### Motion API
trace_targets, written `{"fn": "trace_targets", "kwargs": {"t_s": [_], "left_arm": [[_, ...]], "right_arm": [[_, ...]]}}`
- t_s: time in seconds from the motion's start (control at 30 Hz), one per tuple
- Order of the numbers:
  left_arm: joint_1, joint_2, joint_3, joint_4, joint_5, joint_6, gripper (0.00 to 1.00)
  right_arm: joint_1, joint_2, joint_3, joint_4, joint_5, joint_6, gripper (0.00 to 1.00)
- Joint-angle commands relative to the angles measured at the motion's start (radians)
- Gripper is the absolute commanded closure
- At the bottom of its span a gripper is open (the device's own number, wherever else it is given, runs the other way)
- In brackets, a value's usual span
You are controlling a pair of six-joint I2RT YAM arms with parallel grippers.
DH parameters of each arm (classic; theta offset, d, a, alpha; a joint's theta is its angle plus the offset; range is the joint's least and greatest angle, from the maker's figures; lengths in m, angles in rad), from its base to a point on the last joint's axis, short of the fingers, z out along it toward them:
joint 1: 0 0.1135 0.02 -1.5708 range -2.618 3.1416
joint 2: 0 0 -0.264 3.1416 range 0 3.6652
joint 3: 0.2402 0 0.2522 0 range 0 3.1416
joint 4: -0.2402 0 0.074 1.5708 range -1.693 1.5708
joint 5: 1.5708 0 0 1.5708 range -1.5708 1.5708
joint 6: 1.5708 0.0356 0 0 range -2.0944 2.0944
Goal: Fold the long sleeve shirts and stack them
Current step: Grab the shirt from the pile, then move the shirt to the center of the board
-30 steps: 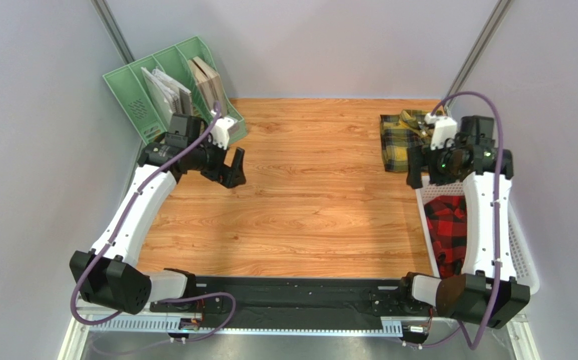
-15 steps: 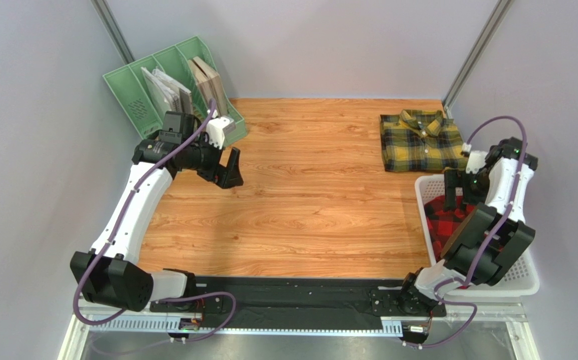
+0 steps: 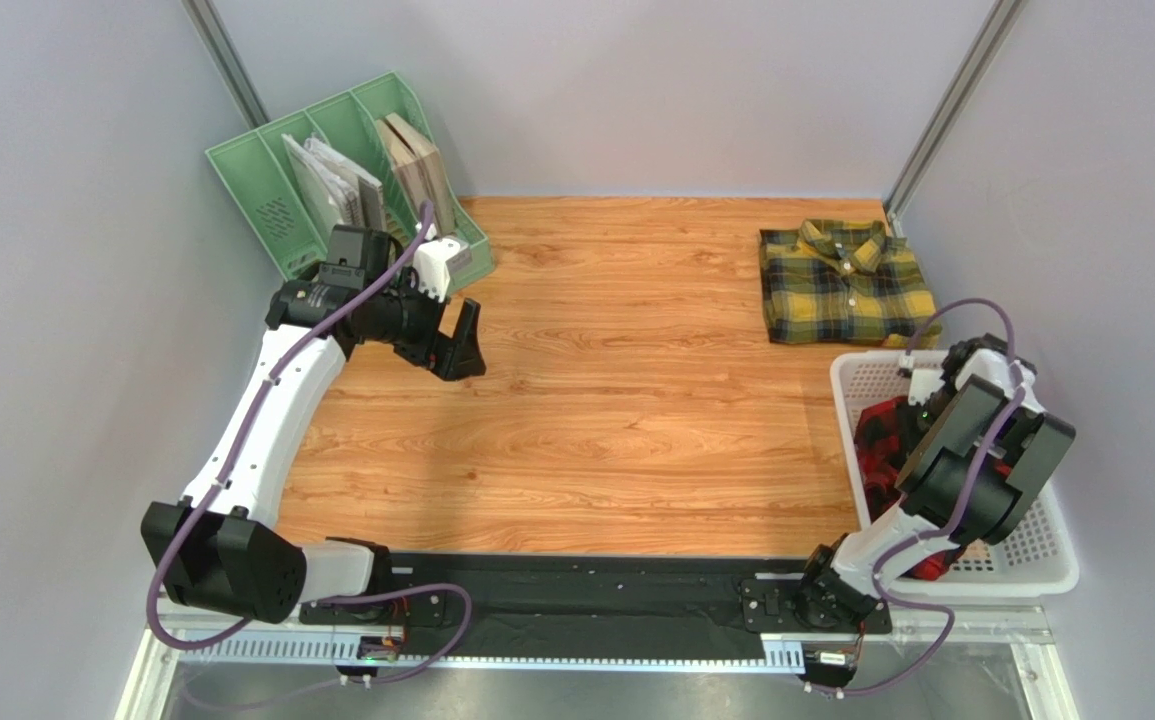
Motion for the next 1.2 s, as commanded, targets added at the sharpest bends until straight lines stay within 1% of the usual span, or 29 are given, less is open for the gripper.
{"fn": "trace_targets", "kwargs": {"t_s": [0.0,0.03,0.07,0.1,0.17,0.2,0.27,0.3,0.37,0.4,0.43,0.47,0.5,0.53,0.57,0.6,0.63,0.67,0.7,0.8,0.83,0.87,0.93,0.97,1.0,1.07,1.1,1.13,1.17], "left_arm": [[0.002,-0.019,0.027,0.0,0.009,0.028,0.01],[0.002,-0.022,0.03,-0.002,0.007,0.025,0.01],[0.002,-0.026,0.035,-0.002,0.007,0.023,0.01],[0.002,-0.029,0.039,-0.002,0.009,0.023,0.01],[0.002,-0.033,0.044,-0.003,0.006,0.022,0.01],[0.002,-0.036,0.048,-0.005,0.003,0.023,0.01],[0.002,-0.041,0.052,-0.005,-0.01,0.025,0.01],[0.005,-0.044,0.058,-0.005,-0.022,0.027,0.01],[0.008,-0.05,0.064,0.0,-0.03,0.027,0.01],[0.018,-0.052,0.068,0.003,-0.033,0.022,0.01],[0.026,-0.055,0.072,0.007,-0.031,0.013,0.01],[0.037,-0.062,0.073,0.016,-0.022,0.004,0.01],[0.06,-0.064,0.078,0.02,-0.004,-0.001,0.01],[0.07,-0.065,0.081,0.026,0.004,-0.012,0.01],[0.081,-0.069,0.082,0.027,0.016,-0.015,0.01],[0.098,-0.069,0.085,0.029,0.036,-0.015,0.01],[0.104,-0.07,0.085,0.029,0.041,-0.016,0.01],[0.11,-0.076,0.085,0.029,0.041,-0.018,0.01],[0.123,-0.078,0.082,0.026,0.044,-0.015,0.01],[0.14,-0.099,0.049,0.015,0.046,0.026,0.01],[0.14,-0.107,0.035,0.015,0.042,0.045,0.01],[0.14,-0.114,0.018,0.01,0.053,0.101,0.01],[0.14,-0.121,-0.036,-0.002,0.093,0.169,0.01],[0.14,-0.122,-0.056,-0.01,0.111,0.209,0.01],[0.138,-0.119,-0.1,-0.014,0.137,0.29,0.02],[0.135,-0.104,-0.164,-0.017,0.151,0.344,0.05],[0.126,-0.096,-0.183,-0.019,0.16,0.4,0.09],[0.117,-0.072,-0.201,-0.013,0.161,0.414,0.11],[0.109,-0.059,-0.23,-0.005,0.159,0.425,0.13]], "right_arm": [[-0.06,-0.093,0.162,-0.139,-0.204,-0.016,1.0],[-0.069,-0.132,0.208,-0.182,-0.28,-0.017,1.0],[-0.071,-0.199,0.318,-0.263,-0.328,-0.023,1.0],[-0.071,-0.238,0.372,-0.294,-0.415,-0.02,1.0],[-0.071,-0.293,0.491,-0.382,-0.532,-0.005,1.0],[-0.07,-0.337,0.601,-0.396,-0.652,0.015,1.0],[-0.066,-0.368,0.719,-0.417,-0.775,0.094,1.0],[-0.06,-0.385,0.821,-0.408,-0.872,0.14,1.0],[0.013,-0.391,0.9,-0.355,-0.943,0.229,1.0],[0.047,-0.408,0.94,-0.321,-1.003,0.322,1.0],[0.141,-0.417,0.942,-0.281,-1.026,0.373,1.0],[0.204,-0.43,0.934,-0.197,-1.034,0.41,1.0],[0.273,-0.443,0.916,-0.151,-1.02,0.481,1.0],[0.405,-0.466,0.852,-0.108,-1.023,0.507,1.0],[0.462,-0.476,0.818,-0.035,-1.032,0.532,1.0],[0.514,-0.48,0.784,-0.011,-1.063,0.553,0.95],[0.605,-0.474,0.726,-0.008,-1.066,0.538,0.46],[0.627,-0.47,0.707,-0.057,-1.045,0.499,0.2],[0.669,-0.465,0.675,-0.074,-0.926,0.462,0.0],[0.653,-0.431,0.54,-0.095,-0.677,0.386,0.0],[0.644,-0.427,0.511,-0.103,-0.657,0.339,0.0],[0.647,-0.433,0.433,-0.098,-0.641,0.331,0.0],[0.662,-0.456,0.339,-0.071,-0.664,0.322,0.01],[0.683,-0.473,0.295,-0.033,-0.661,0.32,0.02],[0.706,-0.492,0.211,-0.017,-0.658,0.317,0.03],[0.798,-0.503,0.141,0.033,-0.647,0.334,0.07],[0.835,-0.506,0.071,0.061,-0.626,0.348,0.08],[0.907,-0.503,0.041,0.088,-0.614,0.362,0.11],[0.944,-0.497,0.008,0.151,-0.597,0.372,0.12]]}}
